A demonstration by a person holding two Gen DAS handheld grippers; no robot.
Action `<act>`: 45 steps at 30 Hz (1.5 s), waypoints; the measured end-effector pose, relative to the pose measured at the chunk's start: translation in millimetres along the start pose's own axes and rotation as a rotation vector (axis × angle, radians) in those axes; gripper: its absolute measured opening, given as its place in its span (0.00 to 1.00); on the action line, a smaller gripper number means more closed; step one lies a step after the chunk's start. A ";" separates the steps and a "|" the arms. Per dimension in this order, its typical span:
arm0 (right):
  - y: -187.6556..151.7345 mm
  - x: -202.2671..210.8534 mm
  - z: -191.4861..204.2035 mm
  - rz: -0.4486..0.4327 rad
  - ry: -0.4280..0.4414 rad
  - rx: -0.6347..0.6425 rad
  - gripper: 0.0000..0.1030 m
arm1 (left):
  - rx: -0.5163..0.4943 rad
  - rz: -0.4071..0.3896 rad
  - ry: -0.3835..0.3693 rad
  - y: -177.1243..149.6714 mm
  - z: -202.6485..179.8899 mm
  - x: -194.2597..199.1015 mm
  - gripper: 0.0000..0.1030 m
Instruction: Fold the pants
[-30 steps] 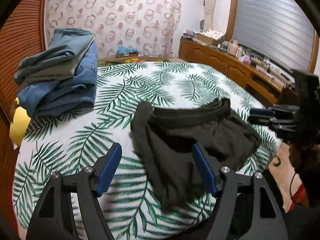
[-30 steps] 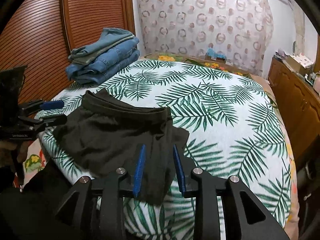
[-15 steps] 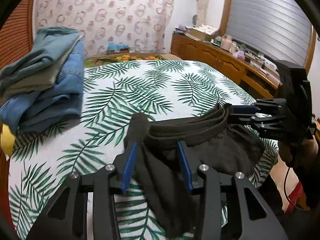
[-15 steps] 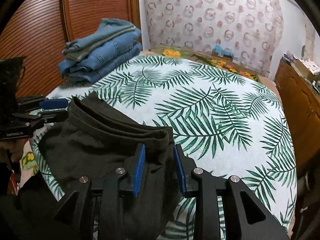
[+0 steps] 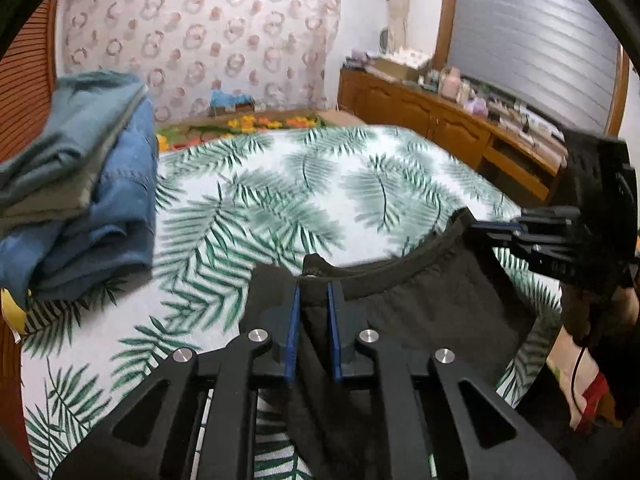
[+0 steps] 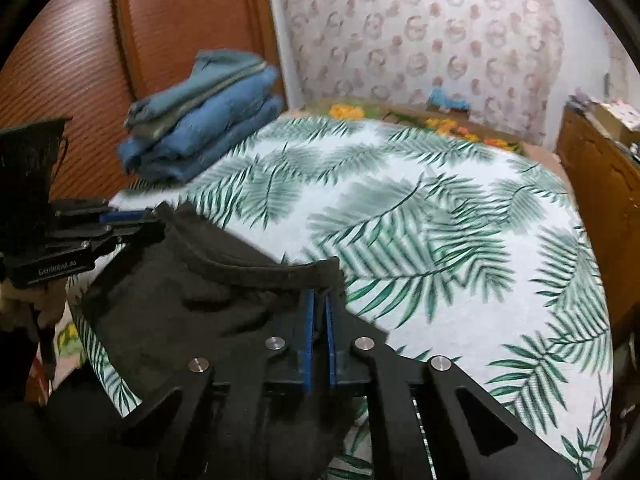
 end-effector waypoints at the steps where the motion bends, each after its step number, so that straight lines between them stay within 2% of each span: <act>1: 1.5 3.7 -0.2 -0.021 -0.009 -0.003 0.02 | 0.006 -0.008 -0.003 2.5 0.2 1.1 0.13; 3: 2.1 6.2 0.7 -0.034 -0.024 -0.008 0.02 | 0.010 -0.011 0.000 8.1 0.2 0.8 0.13; 7: -2.2 -4.6 2.8 0.010 -0.061 -0.001 0.02 | 0.020 0.028 0.024 10.2 3.9 -8.0 0.14; 9: -4.6 -12.3 3.5 0.036 -0.074 -0.001 0.02 | 0.012 0.035 0.049 8.4 4.2 -9.7 0.19; 12: -2.0 -19.9 2.7 0.053 -0.076 -0.010 0.02 | 0.000 0.034 0.088 4.5 5.3 -8.7 0.31; 14: 1.4 -22.1 2.9 0.054 -0.076 -0.010 0.02 | 0.003 0.031 0.084 2.9 6.1 -6.4 0.51; 17: 2.9 -17.7 4.2 0.051 -0.071 -0.015 0.02 | 0.004 0.032 0.071 -2.0 5.9 -4.0 0.60; 21: 4.3 -11.6 2.6 0.044 -0.066 -0.017 0.03 | -0.008 0.064 0.064 -12.6 3.5 -8.4 0.61; 24: 4.6 -3.2 3.6 0.029 -0.062 -0.009 0.08 | -0.008 0.099 0.079 -19.8 6.1 -15.9 0.61; 26: 4.2 1.5 2.8 0.024 -0.070 -0.011 0.20 | 0.002 0.114 0.080 -22.9 8.7 -19.6 0.61; 29: 1.3 7.7 2.2 0.021 -0.073 -0.013 0.26 | 0.015 0.124 0.074 -26.6 11.4 -23.0 0.61; 39: -23.0 32.3 2.8 0.022 -0.062 -0.031 0.31 | 0.038 0.128 0.050 -29.6 13.8 -26.7 0.62; 45: -35.0 36.6 2.2 0.047 -0.065 -0.046 0.37 | 0.051 0.124 0.040 -30.2 14.9 -26.8 0.62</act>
Point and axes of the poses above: each gripper's, at about its wrist camera, not at the fingertips, and x roughly against the way its jaws point, z to its left, y to its top, the point moved 5 cm from there along -x, roughly the way its jaws point, and after that the axes turned 2 degrees about -y, right-handed, at the moved point
